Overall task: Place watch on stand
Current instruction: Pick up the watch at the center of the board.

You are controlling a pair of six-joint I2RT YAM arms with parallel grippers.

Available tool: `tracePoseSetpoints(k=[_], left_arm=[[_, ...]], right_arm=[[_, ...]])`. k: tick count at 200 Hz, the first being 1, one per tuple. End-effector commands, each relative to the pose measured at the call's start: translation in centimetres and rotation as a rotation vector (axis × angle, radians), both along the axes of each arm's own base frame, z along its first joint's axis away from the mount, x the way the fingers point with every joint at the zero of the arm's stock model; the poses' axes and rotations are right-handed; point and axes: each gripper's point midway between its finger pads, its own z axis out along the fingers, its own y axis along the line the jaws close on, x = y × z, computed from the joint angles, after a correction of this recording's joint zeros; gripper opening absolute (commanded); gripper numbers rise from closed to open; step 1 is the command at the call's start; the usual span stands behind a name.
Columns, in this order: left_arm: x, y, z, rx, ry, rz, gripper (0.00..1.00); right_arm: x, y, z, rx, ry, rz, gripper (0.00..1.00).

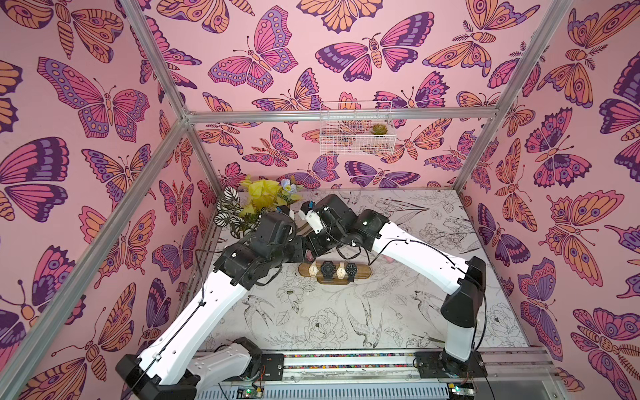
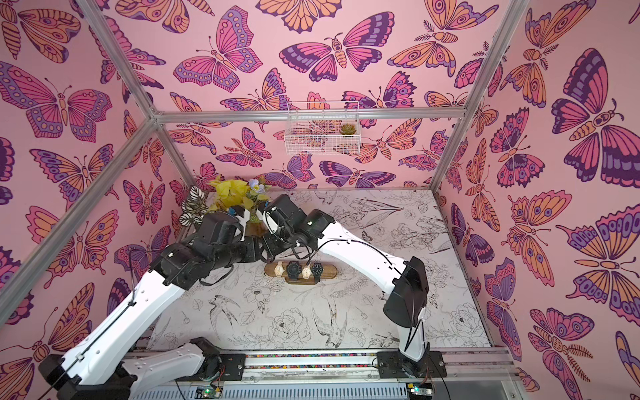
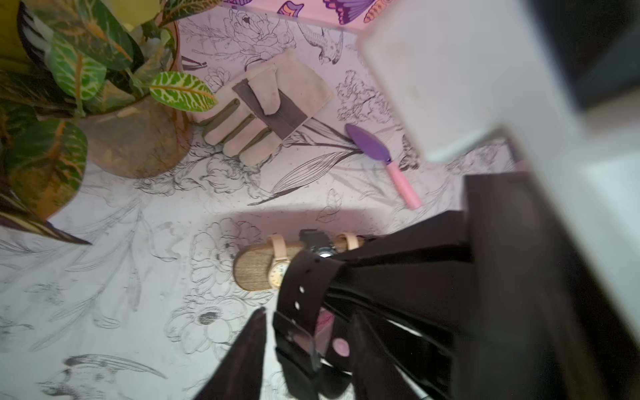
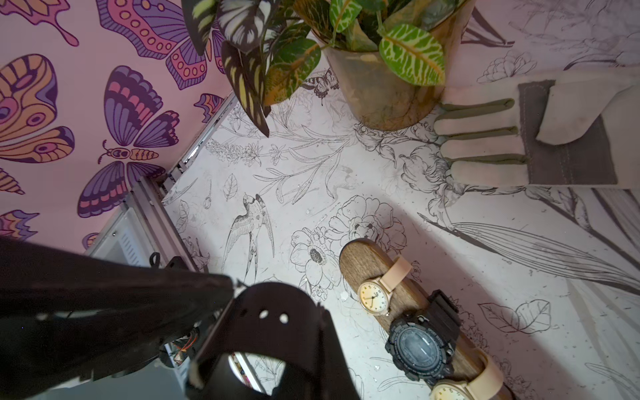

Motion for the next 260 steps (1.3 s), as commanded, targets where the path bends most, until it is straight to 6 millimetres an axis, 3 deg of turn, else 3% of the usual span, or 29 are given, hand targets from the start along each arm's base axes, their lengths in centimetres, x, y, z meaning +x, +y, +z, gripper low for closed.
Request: tracePoseSetpoints(k=[1, 23, 44, 68, 104, 132, 179, 260], left_arm=[[-0.8, -0.5, 1.9, -0.077, -0.079, -0.045, 0.55], [-1.7, 0.0, 3.0, -0.124, -0.154, -0.050, 0.59], [-2.5, -0.1, 3.3, -0.170, -0.212, -0.082, 0.57], [-3.0, -1.1, 2.3, -0.218, -0.214, -0.133, 0.55], [-2.7, -3.6, 0.7, -0.312, -0.178, -0.205, 0.66], [-2.2, -4.3, 0.3, -0.329, -0.157, -0.213, 0.70], [-1.9, -4.1, 1.2, -0.358, -0.185, -0.205, 0.70], [-1.2, -2.6, -1.0, -0.325, -0.128, -0.123, 0.65]], right_arm=[[0.6, -0.4, -1.4, 0.080, 0.170, -0.038, 0.00], [1.1, -0.7, -1.7, 0.199, 0.337, -0.065, 0.00], [1.2, -0.8, -1.6, 0.295, 0.448, -0.074, 0.00], [0.6, -0.9, -0.9, 0.321, 0.484, -0.058, 0.00], [0.1, -0.9, 0.3, 0.366, 0.517, -0.051, 0.00], [-0.2, -0.9, 1.1, 0.406, 0.546, -0.041, 0.00], [-0.6, -1.3, 1.7, 0.445, 0.571, -0.039, 0.00], [-0.5, -1.9, 2.2, 0.469, 0.574, -0.041, 0.00]])
